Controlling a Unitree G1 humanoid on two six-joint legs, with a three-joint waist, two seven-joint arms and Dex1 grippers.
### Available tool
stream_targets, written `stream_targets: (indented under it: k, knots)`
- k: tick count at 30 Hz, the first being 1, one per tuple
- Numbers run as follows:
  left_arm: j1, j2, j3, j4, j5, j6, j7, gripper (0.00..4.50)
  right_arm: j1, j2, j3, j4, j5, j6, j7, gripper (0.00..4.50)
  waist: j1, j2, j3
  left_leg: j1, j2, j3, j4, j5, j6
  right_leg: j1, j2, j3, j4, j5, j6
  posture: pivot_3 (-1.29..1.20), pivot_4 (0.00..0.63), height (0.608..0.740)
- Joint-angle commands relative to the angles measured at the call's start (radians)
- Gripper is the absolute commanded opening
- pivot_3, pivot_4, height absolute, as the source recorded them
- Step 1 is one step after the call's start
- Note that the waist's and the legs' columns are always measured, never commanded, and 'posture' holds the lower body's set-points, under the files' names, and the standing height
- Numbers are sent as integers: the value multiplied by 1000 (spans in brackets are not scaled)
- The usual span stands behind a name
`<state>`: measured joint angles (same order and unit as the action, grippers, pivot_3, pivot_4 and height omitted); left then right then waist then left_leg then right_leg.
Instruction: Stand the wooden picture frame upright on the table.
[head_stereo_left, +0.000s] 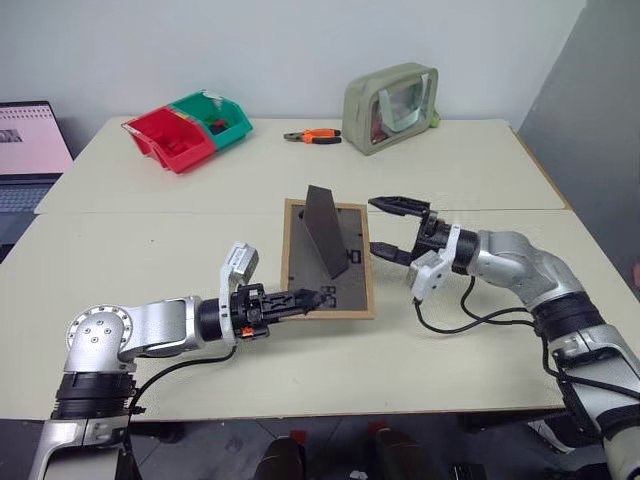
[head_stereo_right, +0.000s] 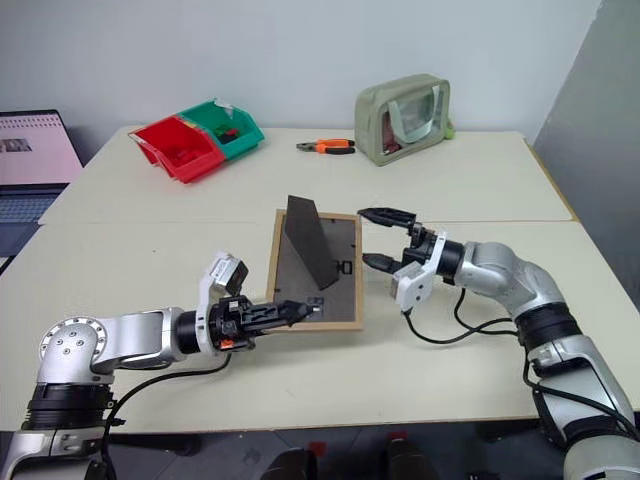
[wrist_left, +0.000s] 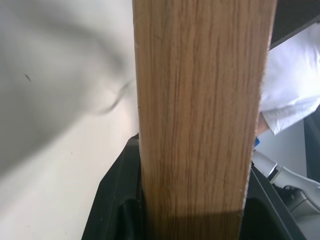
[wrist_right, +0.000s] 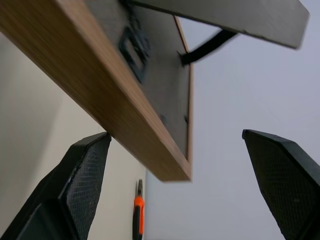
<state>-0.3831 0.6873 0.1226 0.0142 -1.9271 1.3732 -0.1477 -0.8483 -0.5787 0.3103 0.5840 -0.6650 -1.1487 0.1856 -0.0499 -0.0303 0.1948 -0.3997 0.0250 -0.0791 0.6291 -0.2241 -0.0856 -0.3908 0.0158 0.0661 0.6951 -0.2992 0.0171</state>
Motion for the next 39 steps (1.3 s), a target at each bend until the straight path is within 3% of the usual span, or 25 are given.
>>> stream_targets:
  k: [1,5,14,16,18,22,30,32,36,39]
  knots:
    - [-4,30,-2,-49,-45,-20,-45,1289,-55,9,9,13,-20,-94,-69,4433,0,0,0,0,0,0,0,0,0,0,0,0,0,0,0,0,150,740]
    - [-1,45,-10,-54,-45,-29,-62,1289,-75,10,33,45,-45,-137,-88,3976,-1,0,0,1,0,0,0,0,0,1,0,1,1,0,0,0,150,740]
    - [16,54,-25,-86,-45,-51,-83,1289,-113,19,28,69,-94,-150,-163,1942,-1,0,0,1,0,0,1,0,0,1,0,1,1,0,0,0,150,740]
    - [16,60,-34,-96,-45,-62,-70,1289,-115,16,29,75,-106,-154,-177,1819,-1,0,0,1,0,-1,1,0,0,1,0,2,1,0,0,0,150,740]
    - [13,59,-38,-97,-45,-69,-68,1989,-116,11,29,83,-113,-156,-187,1776,-1,0,0,1,0,-1,1,0,0,1,0,2,1,0,0,0,150,740]
    - [8,61,-39,-99,-45,-75,-75,2788,-120,5,24,86,-115,-159,-205,1321,-1,0,0,1,0,-1,1,0,0,1,0,2,2,0,0,0,150,740]
    - [-15,80,19,-71,-45,-92,-89,4333,-116,-11,26,100,-112,-155,-236,1301,-1,0,0,1,-1,-1,1,0,1,1,0,2,2,0,0,0,150,740]
    - [-13,94,55,-72,-45,-107,-73,4500,-111,-15,29,110,-103,-152,-236,1300,-2,0,0,1,-1,-1,1,0,1,1,0,2,2,0,0,0,150,740]
    - [6,167,238,-60,-45,-192,12,4500,-103,-26,29,180,-81,-112,-226,1299,-4,0,0,1,0,-1,1,-1,2,1,0,2,2,0,-1,0,150,740]
    - [76,249,360,-113,-45,-241,75,4500,-98,-6,38,263,33,-80,-135,1298,-8,0,0,1,0,-1,1,-2,3,1,0,2,2,0,-1,0,150,740]
